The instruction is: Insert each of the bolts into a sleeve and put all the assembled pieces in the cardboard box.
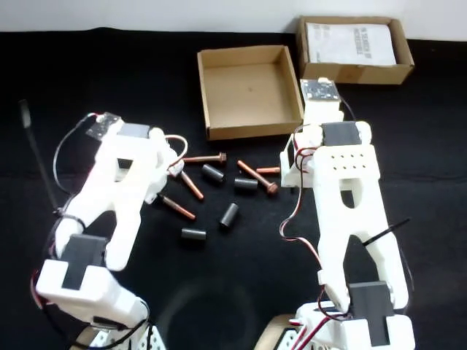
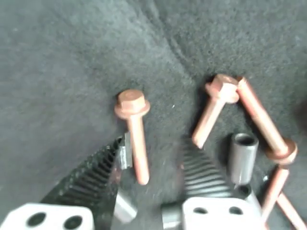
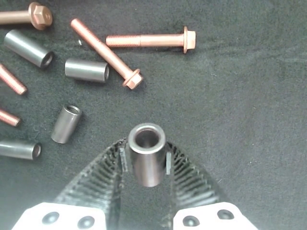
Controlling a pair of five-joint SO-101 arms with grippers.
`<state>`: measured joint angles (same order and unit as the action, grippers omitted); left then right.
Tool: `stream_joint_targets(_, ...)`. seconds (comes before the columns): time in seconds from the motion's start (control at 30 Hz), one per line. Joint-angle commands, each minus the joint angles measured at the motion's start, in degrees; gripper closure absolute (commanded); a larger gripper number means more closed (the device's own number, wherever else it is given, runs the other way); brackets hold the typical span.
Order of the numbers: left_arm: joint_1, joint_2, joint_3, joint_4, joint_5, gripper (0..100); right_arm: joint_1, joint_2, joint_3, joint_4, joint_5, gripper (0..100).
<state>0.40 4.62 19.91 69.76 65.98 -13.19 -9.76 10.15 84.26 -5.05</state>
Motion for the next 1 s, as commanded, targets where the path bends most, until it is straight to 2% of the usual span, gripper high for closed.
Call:
stream_joint_targets(0.0,-0.3,-2.8,-1.4,1.7,-0.5,72,-0.1,0.1,-0.2,-0.6,-0.1,99.1)
stream_joint_targets(0.37,1.2,1.5,0.7,1.5,-0.3,74,-0.1,0.2,-0.2,-0.6,-0.1,99.1)
stream_joint_targets(0.7,-0.6,6.1,-0.1,1.2,-0.3,85,-0.1,0.2,-0.2,-0.6,-0.1,99.1)
stream_joint_targets(0.97,-2.3,6.8,0.6,-3.7,-0.3,85,-0.1,0.2,-0.2,-0.6,-0.1,99.1)
